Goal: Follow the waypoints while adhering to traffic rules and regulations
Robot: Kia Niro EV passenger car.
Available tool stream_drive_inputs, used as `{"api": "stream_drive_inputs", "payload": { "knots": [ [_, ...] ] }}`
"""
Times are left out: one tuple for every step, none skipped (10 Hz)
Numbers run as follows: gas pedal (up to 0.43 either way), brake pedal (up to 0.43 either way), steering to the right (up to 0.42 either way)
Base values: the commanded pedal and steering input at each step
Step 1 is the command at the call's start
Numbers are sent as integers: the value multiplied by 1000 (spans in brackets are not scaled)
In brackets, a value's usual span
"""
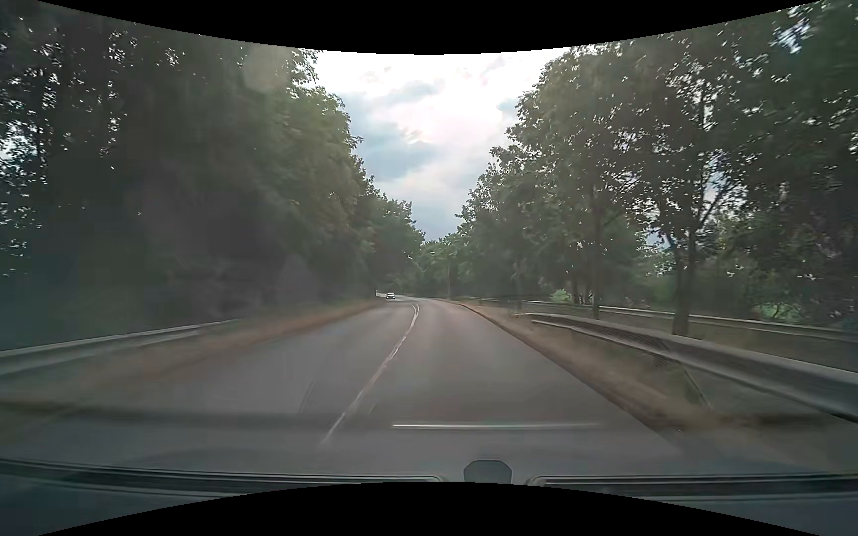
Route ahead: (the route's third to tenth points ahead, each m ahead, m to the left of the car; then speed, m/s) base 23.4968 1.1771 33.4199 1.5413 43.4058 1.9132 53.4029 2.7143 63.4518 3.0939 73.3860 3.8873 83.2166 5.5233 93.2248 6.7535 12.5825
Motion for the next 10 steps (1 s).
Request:
{"api": "stream_drive_inputs", "payload": {
  "knots": [
    [67, 0, -12],
    [79, 0, -12],
    [79, 0, -11],
    [87, 0, -10],
    [87, 0, -10],
    [87, 0, -10],
    [87, 0, -10],
    [98, 0, -10],
    [98, 0, -9],
    [98, 0, -7]
  ]
}}
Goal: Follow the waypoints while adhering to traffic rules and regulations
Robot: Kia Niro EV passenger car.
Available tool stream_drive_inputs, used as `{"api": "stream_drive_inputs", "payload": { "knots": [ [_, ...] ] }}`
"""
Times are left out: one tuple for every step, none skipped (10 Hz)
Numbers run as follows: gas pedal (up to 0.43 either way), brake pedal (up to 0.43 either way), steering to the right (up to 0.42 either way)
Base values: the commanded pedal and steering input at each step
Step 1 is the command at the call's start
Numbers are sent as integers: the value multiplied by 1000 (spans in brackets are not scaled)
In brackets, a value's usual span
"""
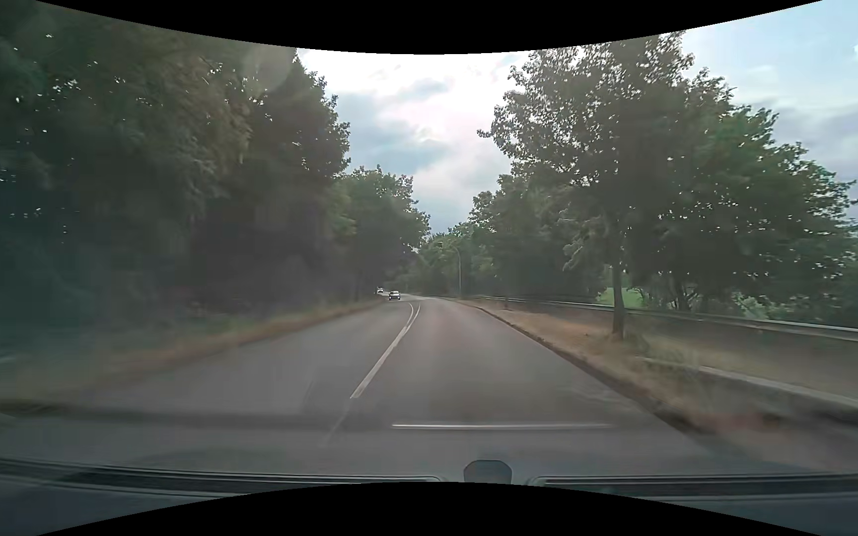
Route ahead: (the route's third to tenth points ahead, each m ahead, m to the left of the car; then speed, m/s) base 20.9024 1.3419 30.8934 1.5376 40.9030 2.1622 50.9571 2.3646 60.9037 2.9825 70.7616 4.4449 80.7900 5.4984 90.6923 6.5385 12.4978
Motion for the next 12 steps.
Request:
{"api": "stream_drive_inputs", "payload": {
  "knots": [
    [98, 0, -6],
    [98, 0, -7],
    [98, 0, -7],
    [98, 0, -7],
    [98, 0, -6],
    [110, 0, -5],
    [118, 0, -5],
    [118, 0, -5],
    [118, 0, -5],
    [118, 0, -6],
    [118, 0, -5],
    [118, 0, -6]
  ]
}}
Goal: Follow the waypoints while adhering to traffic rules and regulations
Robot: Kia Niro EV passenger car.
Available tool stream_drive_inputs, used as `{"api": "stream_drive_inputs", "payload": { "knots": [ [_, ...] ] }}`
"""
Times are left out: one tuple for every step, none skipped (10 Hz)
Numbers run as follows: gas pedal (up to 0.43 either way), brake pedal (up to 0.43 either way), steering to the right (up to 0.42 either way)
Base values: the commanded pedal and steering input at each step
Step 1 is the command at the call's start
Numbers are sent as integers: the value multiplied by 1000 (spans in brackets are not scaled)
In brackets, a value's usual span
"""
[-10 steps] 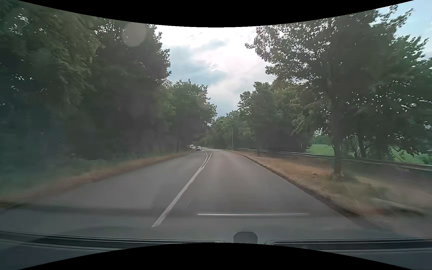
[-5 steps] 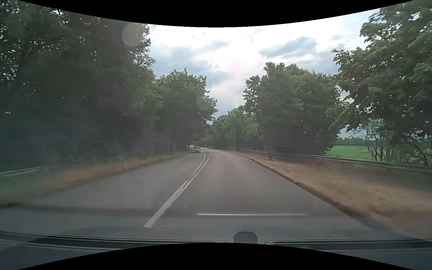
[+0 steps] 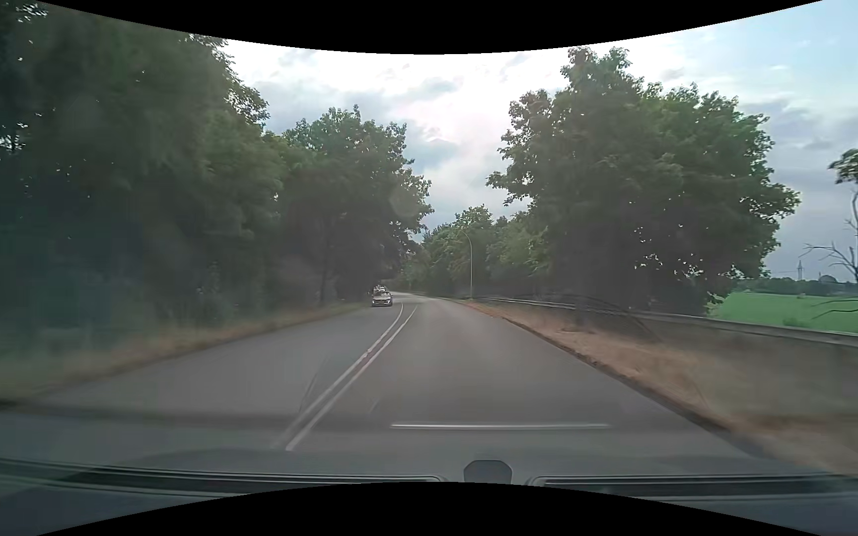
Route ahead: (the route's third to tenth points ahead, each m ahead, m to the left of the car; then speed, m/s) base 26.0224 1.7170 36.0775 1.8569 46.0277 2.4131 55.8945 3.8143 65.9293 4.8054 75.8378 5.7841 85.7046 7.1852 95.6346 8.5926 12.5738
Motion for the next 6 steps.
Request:
{"api": "stream_drive_inputs", "payload": {
  "knots": [
    [118, 0, -5],
    [130, 0, -6],
    [130, 0, -5],
    [130, 0, -6],
    [130, 0, -6],
    [130, 0, -7]
  ]
}}
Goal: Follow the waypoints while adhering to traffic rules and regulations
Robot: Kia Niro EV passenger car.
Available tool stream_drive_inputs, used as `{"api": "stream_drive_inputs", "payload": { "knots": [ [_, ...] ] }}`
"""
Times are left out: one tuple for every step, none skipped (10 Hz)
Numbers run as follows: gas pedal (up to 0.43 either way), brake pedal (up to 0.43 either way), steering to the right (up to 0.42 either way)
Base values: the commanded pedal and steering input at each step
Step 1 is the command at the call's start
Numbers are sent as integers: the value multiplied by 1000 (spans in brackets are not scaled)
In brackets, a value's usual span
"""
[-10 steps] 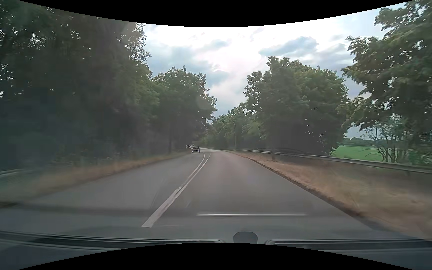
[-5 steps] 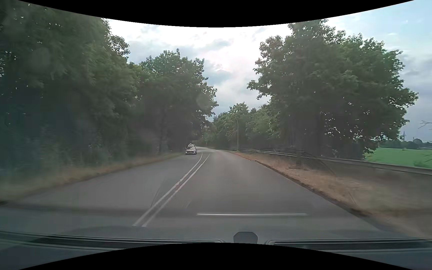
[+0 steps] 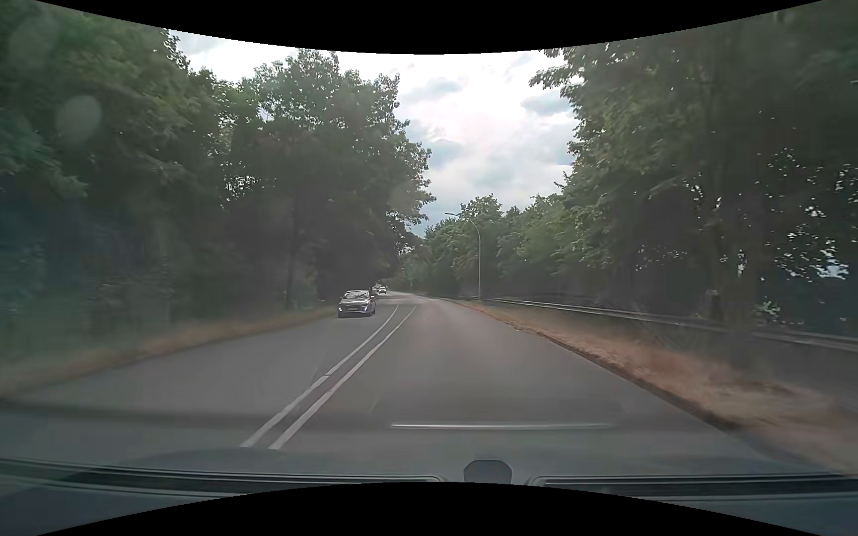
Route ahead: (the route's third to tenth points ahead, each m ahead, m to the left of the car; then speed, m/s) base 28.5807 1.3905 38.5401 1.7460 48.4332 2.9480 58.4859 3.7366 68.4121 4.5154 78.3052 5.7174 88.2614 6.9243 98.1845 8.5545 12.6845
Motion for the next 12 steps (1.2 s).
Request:
{"api": "stream_drive_inputs", "payload": {
  "knots": [
    [130, 0, -8],
    [130, 0, -8],
    [130, 0, -9],
    [130, 0, -8],
    [130, 0, -8],
    [130, 0, -7],
    [130, 0, -7],
    [138, 0, -6],
    [138, 0, -6],
    [138, 0, -4],
    [138, 0, -4],
    [138, 0, -4]
  ]
}}
